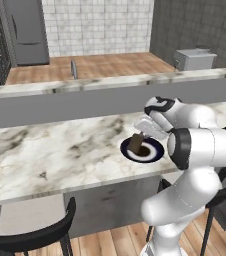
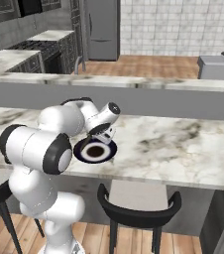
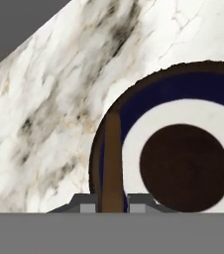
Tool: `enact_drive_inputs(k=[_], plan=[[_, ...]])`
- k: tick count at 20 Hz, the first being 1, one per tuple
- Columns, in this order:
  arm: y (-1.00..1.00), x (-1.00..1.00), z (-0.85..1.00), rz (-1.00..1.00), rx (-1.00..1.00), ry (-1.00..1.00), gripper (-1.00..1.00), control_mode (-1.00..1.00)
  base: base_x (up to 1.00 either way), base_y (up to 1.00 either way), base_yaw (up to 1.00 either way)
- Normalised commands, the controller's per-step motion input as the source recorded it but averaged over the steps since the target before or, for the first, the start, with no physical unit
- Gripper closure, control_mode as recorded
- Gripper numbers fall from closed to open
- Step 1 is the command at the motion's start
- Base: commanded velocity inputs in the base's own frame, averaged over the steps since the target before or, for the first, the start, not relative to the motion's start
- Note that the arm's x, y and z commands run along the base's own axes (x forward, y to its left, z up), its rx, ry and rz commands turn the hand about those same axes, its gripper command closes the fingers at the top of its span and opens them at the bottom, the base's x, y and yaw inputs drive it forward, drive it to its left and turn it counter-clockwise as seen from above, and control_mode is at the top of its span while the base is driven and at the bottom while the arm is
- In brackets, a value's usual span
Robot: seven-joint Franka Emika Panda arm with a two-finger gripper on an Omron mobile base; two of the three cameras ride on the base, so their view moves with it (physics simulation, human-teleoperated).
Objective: Start the toaster. Once the lever pops up, take the bread to the plate on the dining counter.
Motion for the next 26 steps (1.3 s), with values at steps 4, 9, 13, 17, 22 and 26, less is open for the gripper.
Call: enact_drive_inputs(k=[4, 9, 13, 17, 22, 26], plan=[[-0.01, 0.00, -0.02, 0.00, 0.00, 0.00, 1.00, -1.00, 0.00, 0.00, 0.00], [-0.08, -0.01, -0.08, 0.00, 0.01, 0.00, 1.00, -1.00, 0.00, 0.00, 0.00], [-0.05, -0.12, -0.10, 0.00, 0.03, 0.00, 1.00, -1.00, 0.00, 0.00, 0.00], [-0.01, -0.11, -0.16, 0.00, 0.02, 0.00, 1.00, -1.00, 0.00, 0.00, 0.00], [-0.01, -0.02, -0.21, 0.00, 0.03, 0.00, 1.00, -1.00, 0.00, 0.00, 0.00], [-0.08, -0.05, -0.16, 0.00, 0.05, 0.00, 1.00, -1.00, 0.00, 0.00, 0.00]])
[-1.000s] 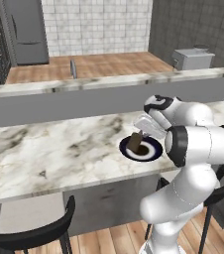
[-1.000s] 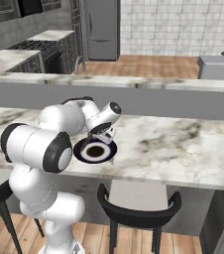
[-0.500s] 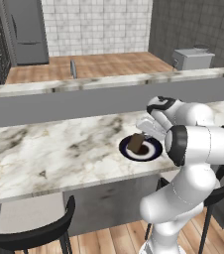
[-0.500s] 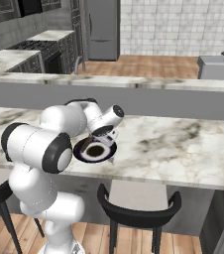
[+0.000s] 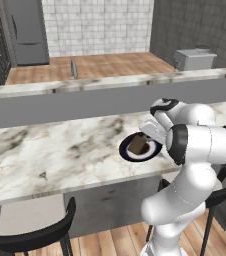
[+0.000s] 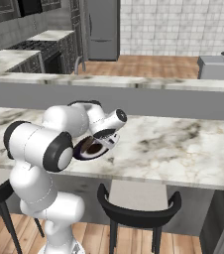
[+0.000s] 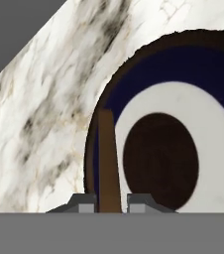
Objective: Start the toaster. Once the lever pops up, take the bread to the plate on the dining counter.
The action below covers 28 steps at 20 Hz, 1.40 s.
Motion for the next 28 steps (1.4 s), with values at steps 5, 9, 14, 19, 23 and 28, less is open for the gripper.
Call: enact_drive_inputs(k=[5, 9, 14, 19, 23, 28], plan=[[-0.04, -0.10, -0.05, 0.00, 0.03, 0.00, 1.00, -1.00, 0.00, 0.00, 0.00], [0.00, -0.03, 0.00, 0.00, 0.00, 0.00, 1.00, -1.00, 0.00, 0.00, 0.00], [0.00, 0.00, 0.00, 0.00, 0.00, 0.00, -1.00, -1.00, 0.00, 0.00, 0.00], [0.00, 0.00, 0.00, 0.00, 0.00, 0.00, -1.00, -1.00, 0.00, 0.00, 0.00], [-0.01, 0.00, 0.00, 0.00, 0.00, 0.00, -1.00, -1.00, 0.00, 0.00, 0.00], [-0.09, 0.00, -0.03, 0.00, 0.00, -0.03, -1.00, -1.00, 0.00, 0.00, 0.00]])
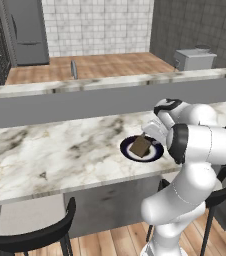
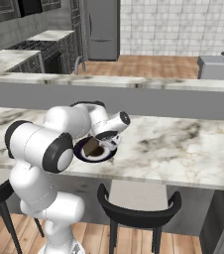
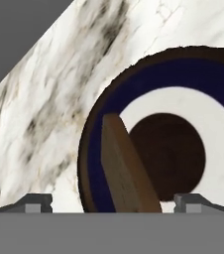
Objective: Start the toaster. Once the lever pops up, take the bread to the plate on the dining counter.
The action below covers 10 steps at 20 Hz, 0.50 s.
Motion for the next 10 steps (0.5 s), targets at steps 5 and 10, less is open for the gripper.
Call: enact_drive_inputs(k=[5, 10], plan=[[-0.15, 0.00, -0.05, 0.00, -0.01, -0.10, -1.00, -1.00, 0.00, 0.00, 0.00], [-0.05, 0.00, -0.13, 0.00, -0.12, -0.12, -1.00, -1.00, 0.00, 0.00, 0.00]])
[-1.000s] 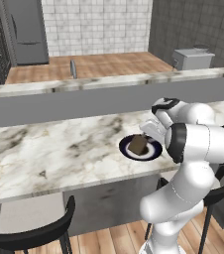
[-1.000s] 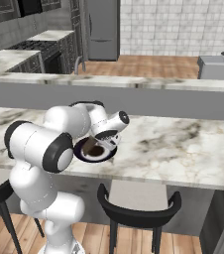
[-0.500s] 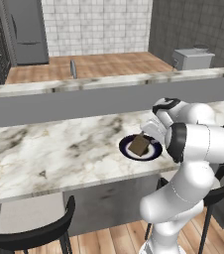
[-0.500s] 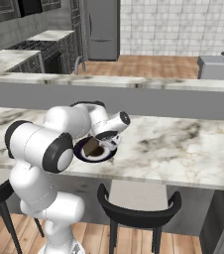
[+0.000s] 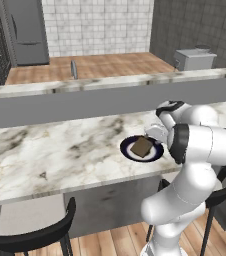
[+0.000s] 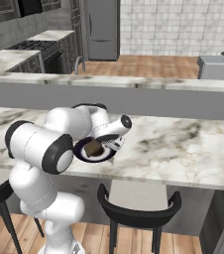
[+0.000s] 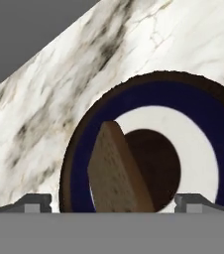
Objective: Start the toaster. Once the lever pops up, take the bread to the plate on the dining counter.
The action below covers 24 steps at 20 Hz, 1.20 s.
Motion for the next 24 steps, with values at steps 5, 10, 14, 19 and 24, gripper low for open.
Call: enact_drive_inputs(k=[5, 10, 14, 19, 24], plan=[[0.00, 0.00, -0.25, -0.01, -0.23, -0.11, -1.00, -1.00, 0.00, 0.00, 0.00], [0.00, 0.00, -0.05, -0.02, -0.18, -0.02, -1.00, -1.00, 0.00, 0.00, 0.00], [0.00, -0.04, 0.14, -0.02, -0.09, 0.00, -1.00, -1.00, 0.00, 0.00, 0.00], [0.00, -0.20, 0.24, 0.00, -0.08, 0.02, -1.00, -1.00, 0.00, 0.00, 0.00], [0.00, -0.24, 0.33, 0.00, -0.07, 0.10, -1.00, -1.00, 0.00, 0.00, 0.00]])
